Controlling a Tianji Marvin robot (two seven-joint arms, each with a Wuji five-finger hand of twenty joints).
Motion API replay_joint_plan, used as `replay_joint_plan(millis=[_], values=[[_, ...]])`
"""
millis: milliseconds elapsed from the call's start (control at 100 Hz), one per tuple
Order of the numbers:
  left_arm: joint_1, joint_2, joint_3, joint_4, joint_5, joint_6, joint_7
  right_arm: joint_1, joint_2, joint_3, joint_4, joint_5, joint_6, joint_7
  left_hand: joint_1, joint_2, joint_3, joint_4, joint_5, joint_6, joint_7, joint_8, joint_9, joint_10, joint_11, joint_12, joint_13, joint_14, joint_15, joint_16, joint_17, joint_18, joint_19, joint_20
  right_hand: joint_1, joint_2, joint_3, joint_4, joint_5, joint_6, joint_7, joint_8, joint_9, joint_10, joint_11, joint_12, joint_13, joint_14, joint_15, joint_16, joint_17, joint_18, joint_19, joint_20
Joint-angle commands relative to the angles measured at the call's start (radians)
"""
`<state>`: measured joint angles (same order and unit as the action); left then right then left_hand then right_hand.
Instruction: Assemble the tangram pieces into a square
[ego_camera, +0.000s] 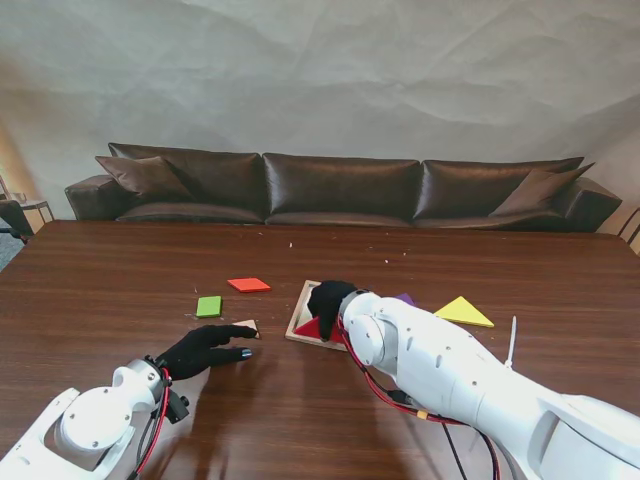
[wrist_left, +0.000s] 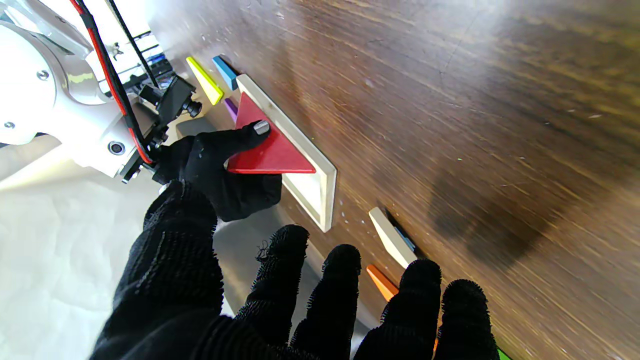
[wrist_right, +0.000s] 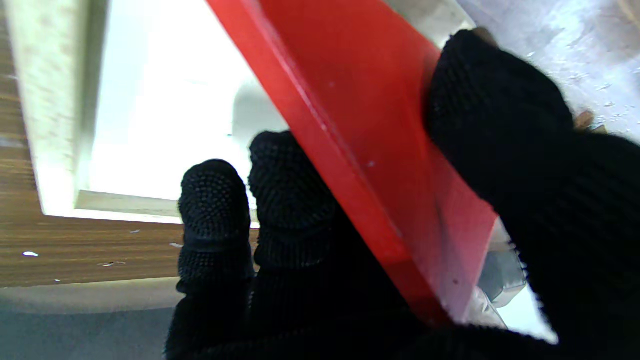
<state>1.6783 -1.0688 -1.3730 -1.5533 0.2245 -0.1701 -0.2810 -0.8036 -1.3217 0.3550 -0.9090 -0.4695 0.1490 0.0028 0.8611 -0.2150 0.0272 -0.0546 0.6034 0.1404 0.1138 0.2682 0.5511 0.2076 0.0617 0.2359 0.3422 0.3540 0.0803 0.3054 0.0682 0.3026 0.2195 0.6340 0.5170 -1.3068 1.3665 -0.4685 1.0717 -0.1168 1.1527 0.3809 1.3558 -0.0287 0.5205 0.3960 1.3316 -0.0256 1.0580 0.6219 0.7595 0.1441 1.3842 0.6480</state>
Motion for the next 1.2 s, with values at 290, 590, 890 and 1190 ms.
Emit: replay_joint_plan(millis=[290,590,890,1190], values=[[0.003,-0.001,0.003,0.002,-0.003,0.006,-0.020,0.004,-0.019,-0.016,0.033,0.005,-0.035,0.002,0.011,0.028,-0.019,0.036,0.017,-0.001,0.003,0.002,0.018,-0.007,0.002,0.003,0.013,0.009,0.009,0.012,-0.002,0.009,-0.019,0.009,-0.039,0.028,0.032,0.033,-0.098,-0.014,-0.132,-0.018,-0.080,0.062,-0.015,0.027,-0.015,0.009,-0.114,-0.002,0.212,0.076,-0.063,0.043],[0.003,-0.001,0.003,0.003,-0.004,0.007,-0.022,0.011,-0.011,-0.023,0.032,-0.012,-0.034,0.007,0.010,0.028,-0.019,0.036,0.019,-0.003,0.004,0.003,0.023,-0.007,0.003,0.004,0.016,0.010,0.010,0.012,0.002,0.011,-0.018,0.010,-0.140,0.097,0.036,0.240,-0.150,0.058,-0.356,0.123,-0.219,0.071,0.019,-0.007,-0.031,0.078,-0.342,-0.038,0.061,0.128,-0.128,0.053],[-0.001,0.000,0.004,0.007,-0.007,0.003,-0.029,0.011,-0.003,-0.016,0.023,-0.033,-0.019,-0.005,0.009,0.028,-0.020,0.035,0.019,-0.004,0.004,0.003,0.025,-0.005,0.003,0.005,0.019,0.012,0.011,0.013,0.007,0.014,-0.016,0.011,-0.154,0.155,0.026,0.244,-0.210,0.069,-0.388,0.106,-0.289,0.079,0.037,-0.013,-0.065,0.092,-0.404,-0.024,0.004,0.119,-0.117,0.050],[-0.006,0.001,0.009,0.014,-0.009,0.005,-0.033,0.012,0.007,-0.013,0.013,-0.044,-0.009,0.000,0.010,0.029,-0.019,0.036,0.022,-0.003,0.005,0.003,0.035,-0.001,0.007,0.009,0.020,0.012,0.012,0.013,0.010,0.015,-0.015,0.011,-0.170,0.197,0.013,0.247,-0.245,0.073,-0.389,0.096,-0.330,0.084,0.040,-0.024,-0.089,0.099,-0.421,-0.019,-0.023,0.116,-0.122,0.039]])
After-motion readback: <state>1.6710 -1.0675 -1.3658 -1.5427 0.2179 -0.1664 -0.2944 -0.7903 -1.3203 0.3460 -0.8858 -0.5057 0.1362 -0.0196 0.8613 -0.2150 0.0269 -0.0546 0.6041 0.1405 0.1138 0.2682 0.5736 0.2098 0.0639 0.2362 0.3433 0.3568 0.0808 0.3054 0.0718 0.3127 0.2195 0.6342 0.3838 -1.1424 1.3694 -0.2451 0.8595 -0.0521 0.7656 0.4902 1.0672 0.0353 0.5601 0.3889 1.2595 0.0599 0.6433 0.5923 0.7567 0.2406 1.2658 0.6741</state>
